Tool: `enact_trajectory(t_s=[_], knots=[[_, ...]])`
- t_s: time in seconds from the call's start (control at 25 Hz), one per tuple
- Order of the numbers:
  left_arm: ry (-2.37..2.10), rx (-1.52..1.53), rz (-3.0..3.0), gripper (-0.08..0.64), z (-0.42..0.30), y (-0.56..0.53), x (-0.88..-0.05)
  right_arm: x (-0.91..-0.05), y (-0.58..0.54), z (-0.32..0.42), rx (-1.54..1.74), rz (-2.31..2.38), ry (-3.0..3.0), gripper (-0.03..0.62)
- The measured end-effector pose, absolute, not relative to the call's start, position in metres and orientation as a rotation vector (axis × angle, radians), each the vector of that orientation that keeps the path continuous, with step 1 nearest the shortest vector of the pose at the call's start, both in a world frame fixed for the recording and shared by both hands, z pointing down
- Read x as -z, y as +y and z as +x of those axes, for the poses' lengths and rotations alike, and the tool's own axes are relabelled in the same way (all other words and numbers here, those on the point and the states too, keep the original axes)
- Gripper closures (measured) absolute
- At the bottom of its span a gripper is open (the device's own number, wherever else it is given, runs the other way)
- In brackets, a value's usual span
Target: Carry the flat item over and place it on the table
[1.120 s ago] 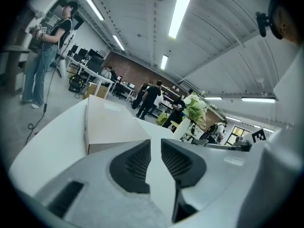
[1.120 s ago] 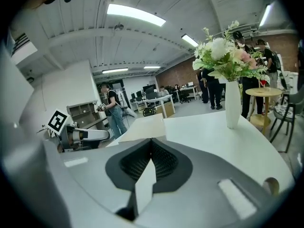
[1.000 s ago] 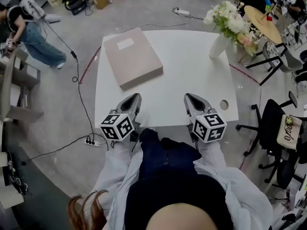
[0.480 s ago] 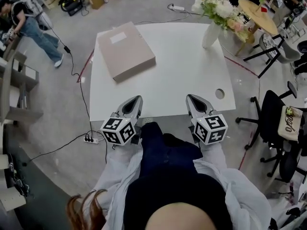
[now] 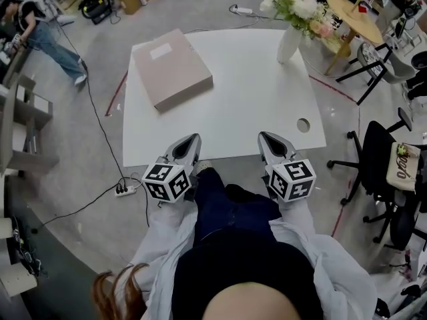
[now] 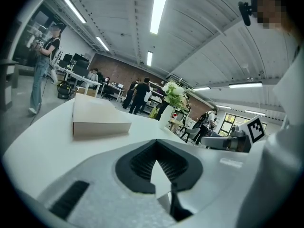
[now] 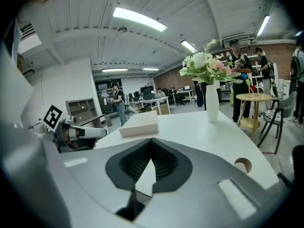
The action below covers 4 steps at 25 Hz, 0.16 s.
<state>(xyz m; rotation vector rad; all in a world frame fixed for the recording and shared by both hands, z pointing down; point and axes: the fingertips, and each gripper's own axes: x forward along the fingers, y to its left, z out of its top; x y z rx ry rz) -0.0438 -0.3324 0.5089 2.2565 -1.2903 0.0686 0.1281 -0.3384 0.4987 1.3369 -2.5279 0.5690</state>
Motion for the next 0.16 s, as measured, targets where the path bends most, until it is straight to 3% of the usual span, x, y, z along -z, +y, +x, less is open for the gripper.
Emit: enact_trajectory(t_s=[0.16], knots=[[-1.283,-0.065,2.252,0.558,-0.0408,-0.3275,-0.5091,-0.5,-0.3337,0.1292,-0.578,1.34,-2.528,0.581]])
